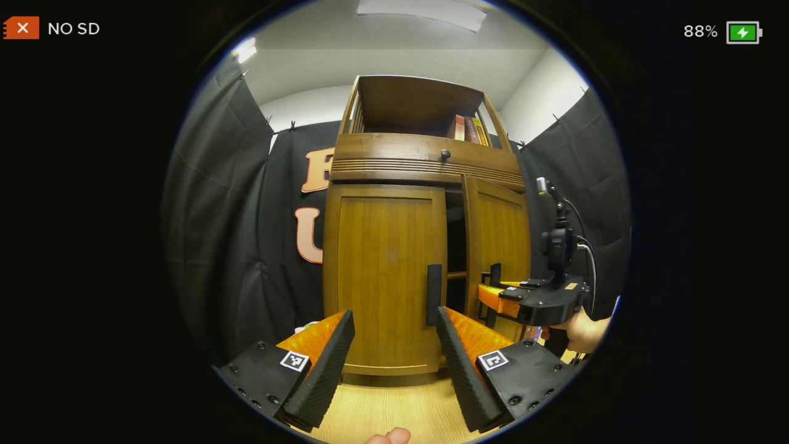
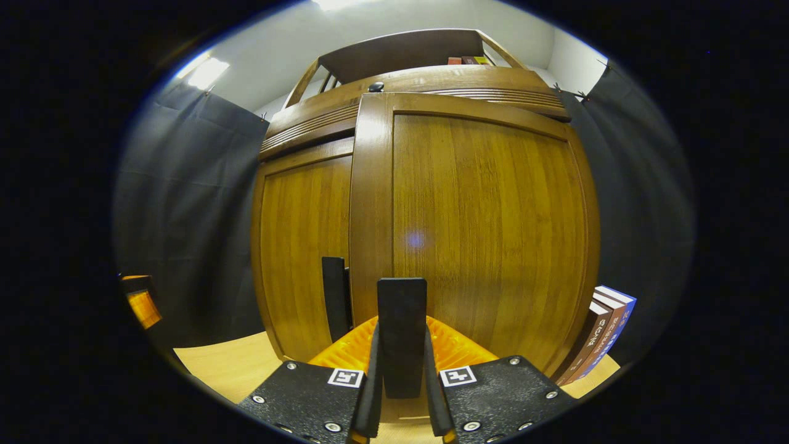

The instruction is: Open the right door of the double-door shoe cabinet with the right hand, and open the left door with the left hand.

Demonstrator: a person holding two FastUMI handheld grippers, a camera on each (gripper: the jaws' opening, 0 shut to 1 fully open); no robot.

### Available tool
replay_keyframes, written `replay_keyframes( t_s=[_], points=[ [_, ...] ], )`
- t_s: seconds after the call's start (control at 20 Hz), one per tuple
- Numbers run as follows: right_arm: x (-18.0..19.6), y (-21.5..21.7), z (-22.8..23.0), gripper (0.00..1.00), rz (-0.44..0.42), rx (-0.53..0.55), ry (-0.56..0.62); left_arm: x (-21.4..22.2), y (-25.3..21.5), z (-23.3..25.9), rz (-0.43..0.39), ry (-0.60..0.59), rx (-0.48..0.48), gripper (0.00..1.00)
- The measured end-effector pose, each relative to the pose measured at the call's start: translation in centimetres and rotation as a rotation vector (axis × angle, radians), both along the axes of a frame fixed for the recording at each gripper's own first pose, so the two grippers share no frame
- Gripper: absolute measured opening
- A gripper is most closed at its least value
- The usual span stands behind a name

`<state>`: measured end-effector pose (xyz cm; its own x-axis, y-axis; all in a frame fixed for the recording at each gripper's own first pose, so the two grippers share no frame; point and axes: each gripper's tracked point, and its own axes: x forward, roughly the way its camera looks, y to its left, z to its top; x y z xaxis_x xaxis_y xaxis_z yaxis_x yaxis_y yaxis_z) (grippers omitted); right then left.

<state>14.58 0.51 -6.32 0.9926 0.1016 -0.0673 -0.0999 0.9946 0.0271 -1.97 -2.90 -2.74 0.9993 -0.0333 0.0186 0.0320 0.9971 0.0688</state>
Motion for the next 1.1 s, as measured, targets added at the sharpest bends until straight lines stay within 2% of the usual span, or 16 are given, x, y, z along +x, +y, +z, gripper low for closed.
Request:
replay_keyframes(
  t_s=[0.6,0.8,1.1],
  points=[
    [-8.3,-4.0,0.6,0.31,0.028,-0.031,0.003,-0.6,-0.7,0.4,-0.001,-0.008,0.008,0.81],
    [-10.8,-6.4,0.8,0.31,0.008,-0.038,-0.004,-0.5,-1.1,0.1,-0.011,-0.006,0.001,0.81],
    [-14.0,-10.3,0.6,0.30,-0.054,-0.117,0.012,-0.3,-1.6,0.4,-0.022,-0.024,-0.007,0.81]
  ],
)
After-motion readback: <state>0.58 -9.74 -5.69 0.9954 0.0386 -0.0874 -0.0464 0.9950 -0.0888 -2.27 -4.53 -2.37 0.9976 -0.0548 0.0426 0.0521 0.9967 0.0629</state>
